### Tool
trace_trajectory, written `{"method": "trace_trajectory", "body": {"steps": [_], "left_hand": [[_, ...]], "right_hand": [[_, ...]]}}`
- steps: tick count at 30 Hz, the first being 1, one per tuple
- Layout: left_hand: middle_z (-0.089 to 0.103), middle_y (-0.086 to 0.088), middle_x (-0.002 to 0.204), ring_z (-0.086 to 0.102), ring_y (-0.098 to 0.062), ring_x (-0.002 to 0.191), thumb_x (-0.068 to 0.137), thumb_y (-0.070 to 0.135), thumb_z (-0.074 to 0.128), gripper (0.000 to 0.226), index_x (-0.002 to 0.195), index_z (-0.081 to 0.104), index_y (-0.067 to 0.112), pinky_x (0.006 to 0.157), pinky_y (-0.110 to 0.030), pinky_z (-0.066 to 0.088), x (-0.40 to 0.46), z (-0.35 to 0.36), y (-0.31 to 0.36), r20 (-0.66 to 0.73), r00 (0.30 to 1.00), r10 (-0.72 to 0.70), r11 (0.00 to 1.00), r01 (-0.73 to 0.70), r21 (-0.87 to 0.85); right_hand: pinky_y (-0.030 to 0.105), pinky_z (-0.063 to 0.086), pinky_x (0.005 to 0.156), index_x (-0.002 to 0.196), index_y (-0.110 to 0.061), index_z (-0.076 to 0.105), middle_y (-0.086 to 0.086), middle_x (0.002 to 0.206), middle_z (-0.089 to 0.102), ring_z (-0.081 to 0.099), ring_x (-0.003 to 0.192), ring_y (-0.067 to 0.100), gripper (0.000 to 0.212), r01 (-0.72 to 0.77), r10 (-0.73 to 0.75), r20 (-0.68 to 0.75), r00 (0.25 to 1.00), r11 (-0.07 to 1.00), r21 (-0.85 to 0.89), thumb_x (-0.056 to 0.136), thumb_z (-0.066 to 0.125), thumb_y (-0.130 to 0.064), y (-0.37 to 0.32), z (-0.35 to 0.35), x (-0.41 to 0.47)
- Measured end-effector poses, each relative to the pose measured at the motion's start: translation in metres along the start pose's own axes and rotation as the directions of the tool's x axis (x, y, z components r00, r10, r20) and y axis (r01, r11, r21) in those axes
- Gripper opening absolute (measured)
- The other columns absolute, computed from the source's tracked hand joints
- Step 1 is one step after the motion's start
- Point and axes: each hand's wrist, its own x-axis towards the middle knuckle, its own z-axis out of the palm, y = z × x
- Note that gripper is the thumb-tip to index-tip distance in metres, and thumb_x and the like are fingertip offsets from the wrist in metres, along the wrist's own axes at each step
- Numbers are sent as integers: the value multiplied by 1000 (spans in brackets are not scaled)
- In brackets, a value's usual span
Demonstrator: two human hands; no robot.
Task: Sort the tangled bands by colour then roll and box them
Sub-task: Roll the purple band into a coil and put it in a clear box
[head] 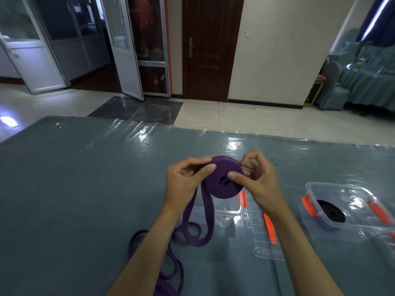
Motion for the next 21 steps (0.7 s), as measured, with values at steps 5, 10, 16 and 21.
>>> {"method": "trace_trajectory", "body": {"steps": [5, 10, 16, 21], "left_hand": [[75, -6, 127, 72, -26, 121, 88, 17, 85, 47, 132, 74, 24, 104, -30, 56, 7, -10, 0, 206, 976, -76, 997, 72, 25], [81, -5, 113, 78, -24, 108, 74, 25, 95, 40, 113, 83, 26, 93, -27, 61, 5, -7, 3, 104, 992, -75, 997, 72, 28], [77, -6, 121, 74, -24, 115, 84, 19, 88, 42, 125, 78, 24, 99, -27, 58, 1, -11, 4, 168, 985, -28, 999, 22, 33], [80, 4, 119, 76, -17, 113, 76, 32, 95, 48, 120, 79, 37, 96, -21, 57, 0, -13, 7, 88, 994, -72, 988, 58, 145]], "right_hand": [[35, 64, 83, 109, -29, 68, 7, 111, 77, 76, 103, 29, 41, 70, -78, -94, 993, 994, -86, 78, 90, -46, -5, -2, -1], [34, 64, 74, 103, -30, 60, 9, 100, 79, 79, 93, 29, 41, 49, -50, -7, 999, 991, -126, 79, 91, -41, -5, -5, -1], [32, 63, 76, 106, -28, 66, 7, 106, 78, 77, 97, 28, 41, 71, -75, -22, 997, 990, -121, 79, 91, -44, -5, -6, 0], [38, 65, 78, 116, -30, 62, 8, 99, 81, 79, 91, 29, 47, 23, -13, 68, 998, 990, -143, 81, 89, -43, -6, -5, 0]]}}
